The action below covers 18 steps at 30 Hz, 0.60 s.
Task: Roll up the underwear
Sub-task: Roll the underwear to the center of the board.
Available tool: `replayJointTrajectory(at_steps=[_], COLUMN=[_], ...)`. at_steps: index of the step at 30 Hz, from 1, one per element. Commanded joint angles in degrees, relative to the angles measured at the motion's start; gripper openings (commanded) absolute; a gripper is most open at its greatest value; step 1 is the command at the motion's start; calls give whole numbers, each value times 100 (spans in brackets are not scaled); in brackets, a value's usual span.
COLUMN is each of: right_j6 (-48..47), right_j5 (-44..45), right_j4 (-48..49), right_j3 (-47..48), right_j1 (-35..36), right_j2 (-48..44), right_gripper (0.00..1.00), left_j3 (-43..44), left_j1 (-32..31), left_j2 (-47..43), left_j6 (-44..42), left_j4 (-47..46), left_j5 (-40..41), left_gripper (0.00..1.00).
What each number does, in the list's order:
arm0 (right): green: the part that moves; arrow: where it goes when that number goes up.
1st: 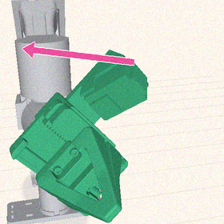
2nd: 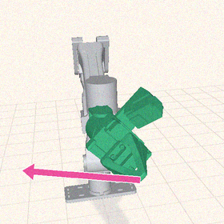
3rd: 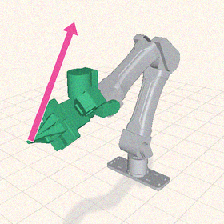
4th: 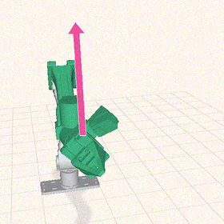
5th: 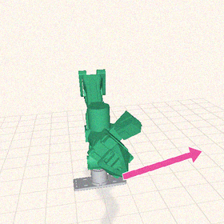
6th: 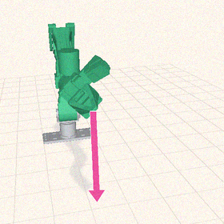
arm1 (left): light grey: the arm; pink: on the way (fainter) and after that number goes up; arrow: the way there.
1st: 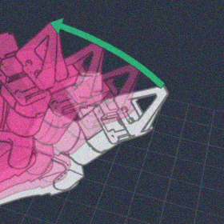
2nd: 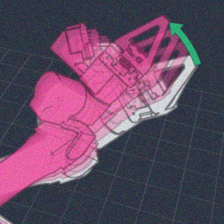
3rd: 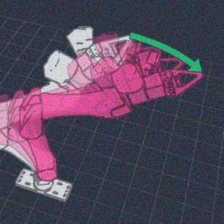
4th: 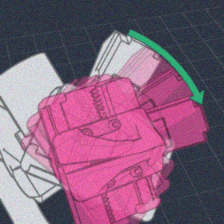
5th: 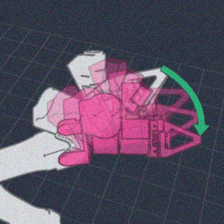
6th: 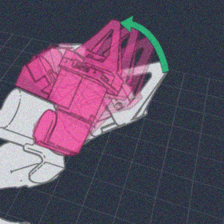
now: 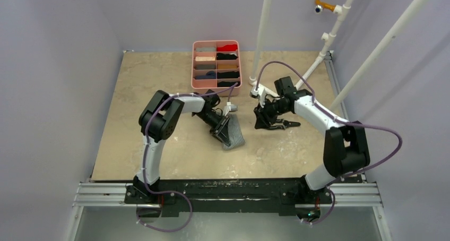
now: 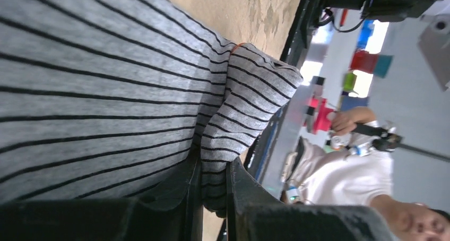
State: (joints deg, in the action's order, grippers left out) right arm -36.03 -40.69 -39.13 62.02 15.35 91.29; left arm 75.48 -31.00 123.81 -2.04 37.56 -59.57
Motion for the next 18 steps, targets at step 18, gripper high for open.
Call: replayJointTrajectory(at_steps=[18], right_j6=[-520], right_j5=[3551], right_j4=[1529], right_j3=[-649], right_j1=[3323], right_j2=[-582], right_gripper=[53], left_j3=[251], left_j1=[385], left_j2=[823], left_j6=[315], left_j4=[608], left_j5=[183], left_gripper=[0])
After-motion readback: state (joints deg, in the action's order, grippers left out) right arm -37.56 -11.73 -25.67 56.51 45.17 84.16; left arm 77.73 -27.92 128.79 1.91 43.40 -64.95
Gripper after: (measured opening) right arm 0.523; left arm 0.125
